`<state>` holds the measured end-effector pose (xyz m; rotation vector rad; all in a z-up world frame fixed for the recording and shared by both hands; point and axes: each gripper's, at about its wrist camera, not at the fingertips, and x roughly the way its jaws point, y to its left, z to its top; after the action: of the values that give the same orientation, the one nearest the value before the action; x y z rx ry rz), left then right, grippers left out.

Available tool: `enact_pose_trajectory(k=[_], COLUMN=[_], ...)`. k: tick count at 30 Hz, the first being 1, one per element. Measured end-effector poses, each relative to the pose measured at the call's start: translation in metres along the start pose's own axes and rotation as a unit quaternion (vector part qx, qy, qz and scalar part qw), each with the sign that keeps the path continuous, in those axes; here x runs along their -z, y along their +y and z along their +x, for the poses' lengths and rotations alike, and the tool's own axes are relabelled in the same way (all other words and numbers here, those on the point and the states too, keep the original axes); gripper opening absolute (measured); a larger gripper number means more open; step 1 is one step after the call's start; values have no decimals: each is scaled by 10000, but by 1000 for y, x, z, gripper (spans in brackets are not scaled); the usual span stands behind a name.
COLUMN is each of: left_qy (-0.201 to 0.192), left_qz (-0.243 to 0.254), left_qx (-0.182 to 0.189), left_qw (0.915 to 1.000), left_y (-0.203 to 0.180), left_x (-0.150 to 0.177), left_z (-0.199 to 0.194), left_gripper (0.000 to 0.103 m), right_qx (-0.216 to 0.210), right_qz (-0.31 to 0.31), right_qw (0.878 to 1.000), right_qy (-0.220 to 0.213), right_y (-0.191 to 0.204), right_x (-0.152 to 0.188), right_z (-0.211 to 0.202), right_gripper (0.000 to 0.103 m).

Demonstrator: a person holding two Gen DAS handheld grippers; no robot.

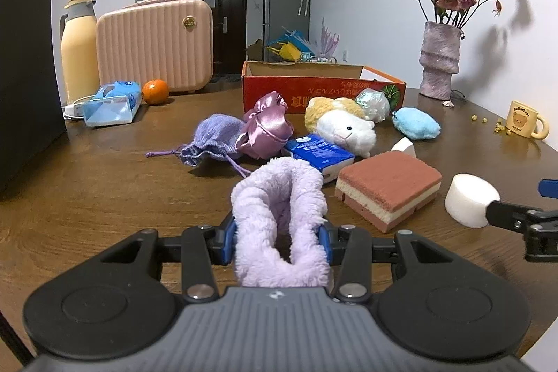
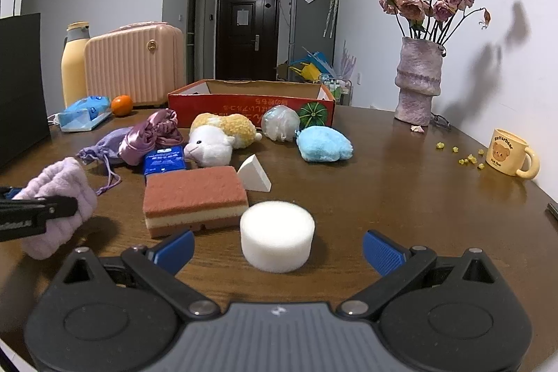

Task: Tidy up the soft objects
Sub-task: 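Grasp the white round sponge with the right tool while the left holds the headband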

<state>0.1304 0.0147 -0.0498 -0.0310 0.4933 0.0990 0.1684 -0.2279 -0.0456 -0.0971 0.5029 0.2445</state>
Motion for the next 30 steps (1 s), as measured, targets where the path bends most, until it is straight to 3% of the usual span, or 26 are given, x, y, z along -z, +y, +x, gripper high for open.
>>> enact_pose_trajectory(k=[26, 30], left_qy=[-123, -125], left_qz=[64, 67], left_qx=[31, 27], left_qw=[9999, 9999], left_y=[-4, -4], left_x=[-1, -1], left_z=[-5, -5], left_gripper=[44, 44], right_qx=[164, 141], right_qz=[160, 182], right_qw=[9985, 9982], right_qy=[506, 555], right_y=[-9, -9], right_x=[-9, -9], right_z=[58, 63], right_gripper=[101, 96])
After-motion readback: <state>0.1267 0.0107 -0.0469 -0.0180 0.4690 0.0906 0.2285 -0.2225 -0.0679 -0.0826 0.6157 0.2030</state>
